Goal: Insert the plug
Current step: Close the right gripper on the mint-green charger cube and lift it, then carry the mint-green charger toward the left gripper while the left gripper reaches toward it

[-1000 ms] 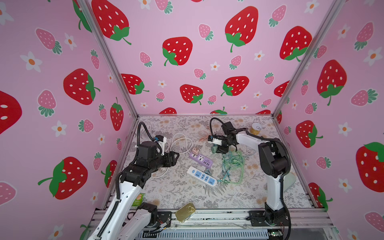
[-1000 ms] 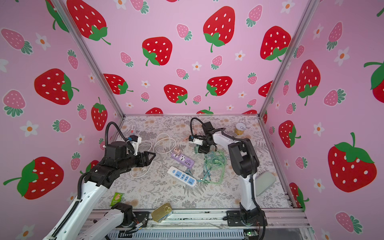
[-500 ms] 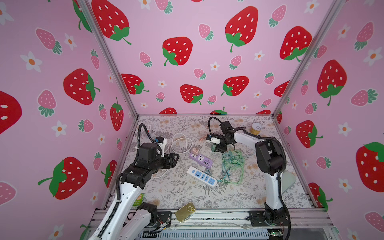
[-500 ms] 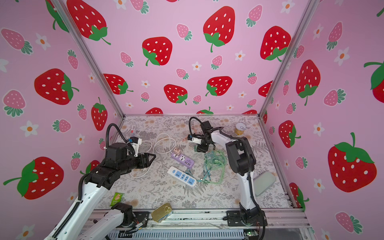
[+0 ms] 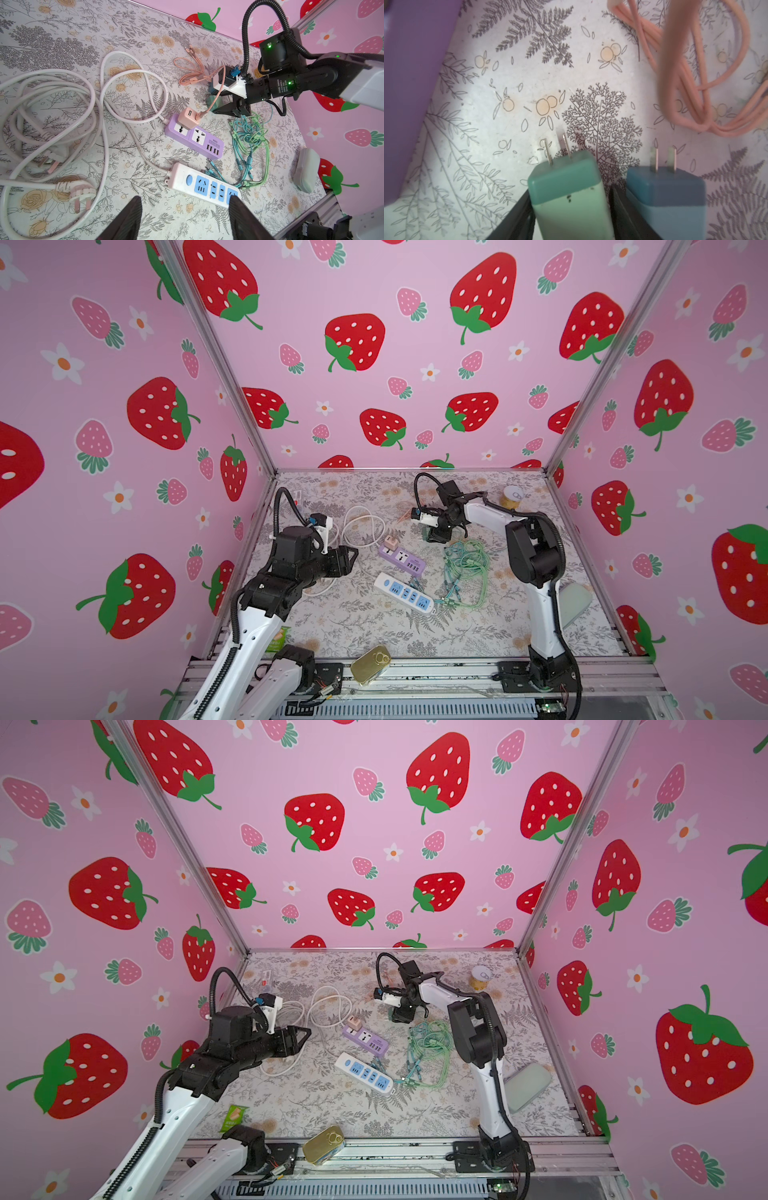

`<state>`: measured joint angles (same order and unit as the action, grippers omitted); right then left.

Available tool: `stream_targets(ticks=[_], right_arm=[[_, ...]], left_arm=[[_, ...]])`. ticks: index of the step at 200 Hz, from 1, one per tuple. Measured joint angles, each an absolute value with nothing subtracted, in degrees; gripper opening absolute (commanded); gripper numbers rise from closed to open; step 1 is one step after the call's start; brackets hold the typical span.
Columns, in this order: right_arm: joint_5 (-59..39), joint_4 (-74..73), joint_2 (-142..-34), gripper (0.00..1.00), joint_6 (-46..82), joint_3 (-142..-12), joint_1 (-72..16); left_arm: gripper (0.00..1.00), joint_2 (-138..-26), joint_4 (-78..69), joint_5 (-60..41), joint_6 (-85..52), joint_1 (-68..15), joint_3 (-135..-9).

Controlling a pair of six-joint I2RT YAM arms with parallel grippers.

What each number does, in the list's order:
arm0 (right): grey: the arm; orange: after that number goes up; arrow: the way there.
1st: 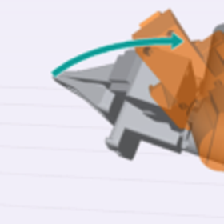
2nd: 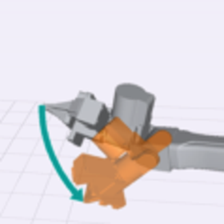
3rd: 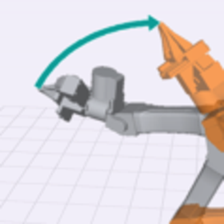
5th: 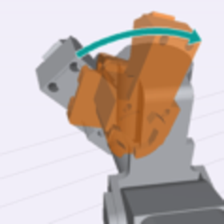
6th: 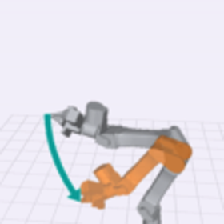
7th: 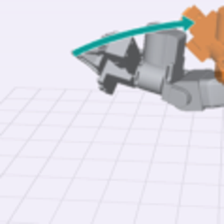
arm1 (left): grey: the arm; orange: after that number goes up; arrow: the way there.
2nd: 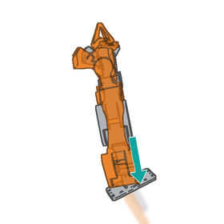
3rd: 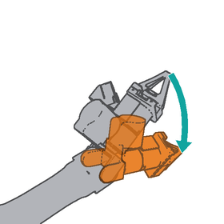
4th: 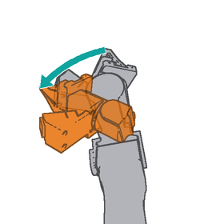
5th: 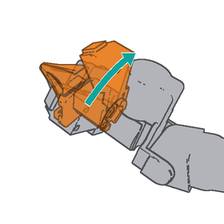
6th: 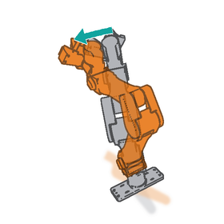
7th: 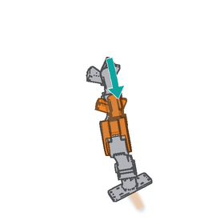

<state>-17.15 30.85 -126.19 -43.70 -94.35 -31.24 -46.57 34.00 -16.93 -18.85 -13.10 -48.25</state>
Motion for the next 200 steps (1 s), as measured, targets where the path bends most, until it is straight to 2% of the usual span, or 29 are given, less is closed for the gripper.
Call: stream_targets(ticks=[14, 38, 95, 158, 200], right_arm=[[-17.15, 29.82, -125.62, 0.52, -42.89, -93.25, -31.27], [-17.17, 27.20, -123.24, 0.43, -41.04, -89.30, -31.29], [-17.30, 20.34, -114.63, 0.29, -34.89, -80.36, -31.29], [-16.91, 13.39, -105.41, 0.30, -26.68, -74.13, -31.27], [-16.49, 7.88, -96.79, 0.29, -20.47, -67.99, -31.38]], left_arm=[[0.69, -46.57, 33.76, -16.91, -18.92, -13.10, -48.16], [0.69, -46.41, 33.10, -16.93, -19.31, -13.10, -47.42], [0.69, -46.74, 31.90, -17.12, -19.73, -13.10, -47.27], [0.69, -49.50, 29.56, -19.94, -20.56, -13.10, -47.27], [0.74, -51.07, 27.57, -22.24, -21.76, -13.10, -47.40]])
